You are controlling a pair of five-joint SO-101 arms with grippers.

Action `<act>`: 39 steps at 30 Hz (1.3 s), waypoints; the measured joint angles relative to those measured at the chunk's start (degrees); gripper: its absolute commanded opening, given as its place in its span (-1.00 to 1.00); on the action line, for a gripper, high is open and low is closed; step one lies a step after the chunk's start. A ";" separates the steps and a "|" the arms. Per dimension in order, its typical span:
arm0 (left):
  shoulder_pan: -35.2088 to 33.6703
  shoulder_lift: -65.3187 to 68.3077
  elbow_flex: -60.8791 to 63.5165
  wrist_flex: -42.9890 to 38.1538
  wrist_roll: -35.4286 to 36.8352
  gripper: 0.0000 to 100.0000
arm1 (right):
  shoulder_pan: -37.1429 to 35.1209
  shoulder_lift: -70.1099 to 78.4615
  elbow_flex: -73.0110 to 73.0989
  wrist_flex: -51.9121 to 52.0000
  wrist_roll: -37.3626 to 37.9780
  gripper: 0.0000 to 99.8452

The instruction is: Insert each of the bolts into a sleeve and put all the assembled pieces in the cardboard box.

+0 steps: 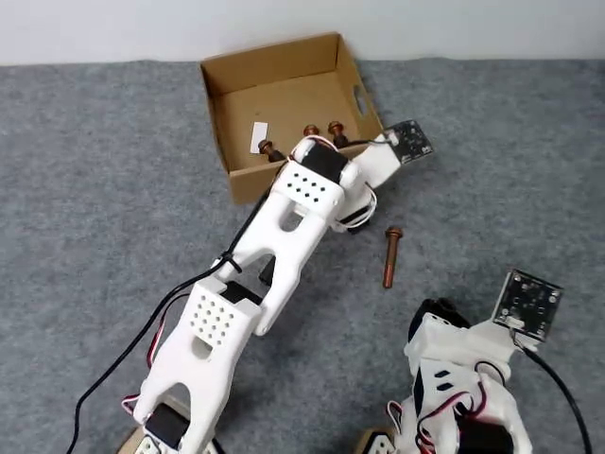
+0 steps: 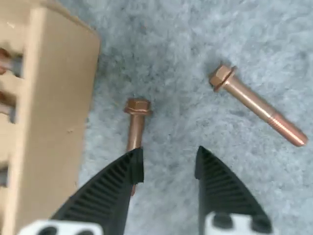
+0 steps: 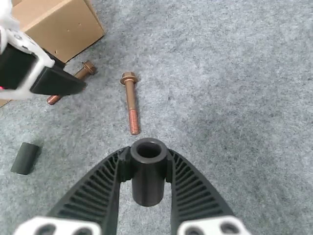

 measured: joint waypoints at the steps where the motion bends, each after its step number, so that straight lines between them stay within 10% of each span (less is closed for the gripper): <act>1: -0.09 0.79 0.00 -0.53 0.09 -0.62 | 0.00 0.00 0.00 0.00 0.00 -0.98; 16: -1.85 19.43 -19.43 5.19 -4.13 -0.99 | 0.00 0.00 0.00 0.00 0.00 -0.98; 34: 1.41 15.91 -22.15 13.89 -9.05 -0.98 | 0.00 0.00 0.00 0.00 0.00 -0.98; 39: 0.79 12.66 -22.15 13.89 -3.69 -0.64 | 0.00 0.00 0.00 0.00 0.00 -0.98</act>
